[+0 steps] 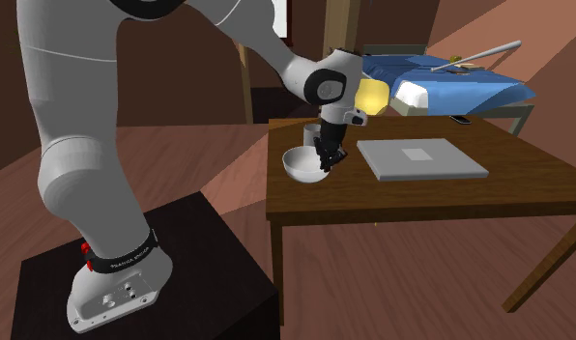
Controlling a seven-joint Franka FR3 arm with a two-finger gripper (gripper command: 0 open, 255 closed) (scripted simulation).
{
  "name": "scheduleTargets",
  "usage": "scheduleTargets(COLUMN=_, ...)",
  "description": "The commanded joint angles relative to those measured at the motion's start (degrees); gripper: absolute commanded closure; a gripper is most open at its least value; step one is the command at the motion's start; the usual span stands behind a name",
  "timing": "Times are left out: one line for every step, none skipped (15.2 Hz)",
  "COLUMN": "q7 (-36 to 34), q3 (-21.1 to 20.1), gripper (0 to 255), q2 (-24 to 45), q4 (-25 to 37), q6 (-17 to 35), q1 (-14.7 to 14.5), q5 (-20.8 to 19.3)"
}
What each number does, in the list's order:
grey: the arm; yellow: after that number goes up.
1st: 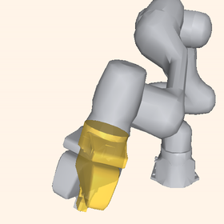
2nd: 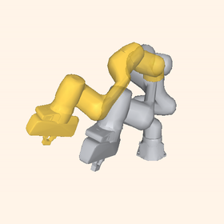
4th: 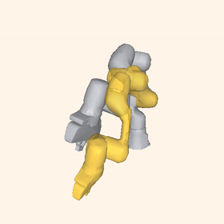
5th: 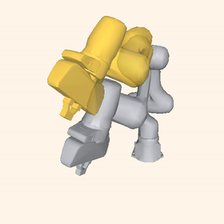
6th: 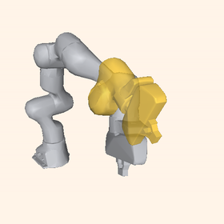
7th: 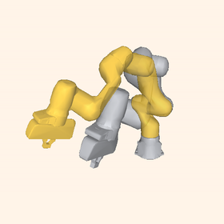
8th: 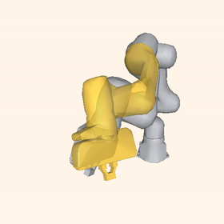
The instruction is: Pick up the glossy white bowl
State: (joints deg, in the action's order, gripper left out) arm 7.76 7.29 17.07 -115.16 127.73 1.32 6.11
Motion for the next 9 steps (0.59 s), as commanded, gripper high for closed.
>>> scheduleTargets(q7=0.00, q3=-0.01, gripper=255, q2=0.01, q4=-0.01, q6=-0.01, q1=-0.01, q5=0.00)
scheduleTargets(q7=0.00, q3=-0.01, gripper=255, q2=0.00, q4=-0.02, q6=-0.01, q1=-0.01, q5=0.00)
scheduleTargets(q7=0.03, q3=-0.01, gripper=255, q2=0.07, q4=-0.03, q6=0.07, q1=0.01, q5=0.01)
scheduleTargets(q7=-0.06, q3=0.04, gripper=255, q2=-0.39, q4=0.16, q6=-0.58, q1=-0.02, q5=-0.10)
scheduleTargets(q7=-0.16, q3=0.07, gripper=255, q2=-0.85, q4=0.36, q6=-1.23, q1=-0.04, q5=-0.21)
scheduleTargets(q7=-0.25, q3=0.11, gripper=255, q2=-1.29, q4=0.59, q6=-1.89, q1=-0.06, q5=-0.32)
scheduleTargets(q7=-0.34, q3=0.14, gripper=255, q2=-1.72, q4=0.82, q6=-2.56, q1=-0.08, q5=-0.42)
scheduleTargets(q7=-0.43, q3=0.18, gripper=255, q2=-2.15, q4=1.07, q6=-3.22, q1=-0.10, q5=-0.52)
scheduleTargets(q7=-0.52, q3=0.21, gripper=255, q2=-2.56, q4=1.33, q6=-3.89, q1=-0.12, q5=-0.62)
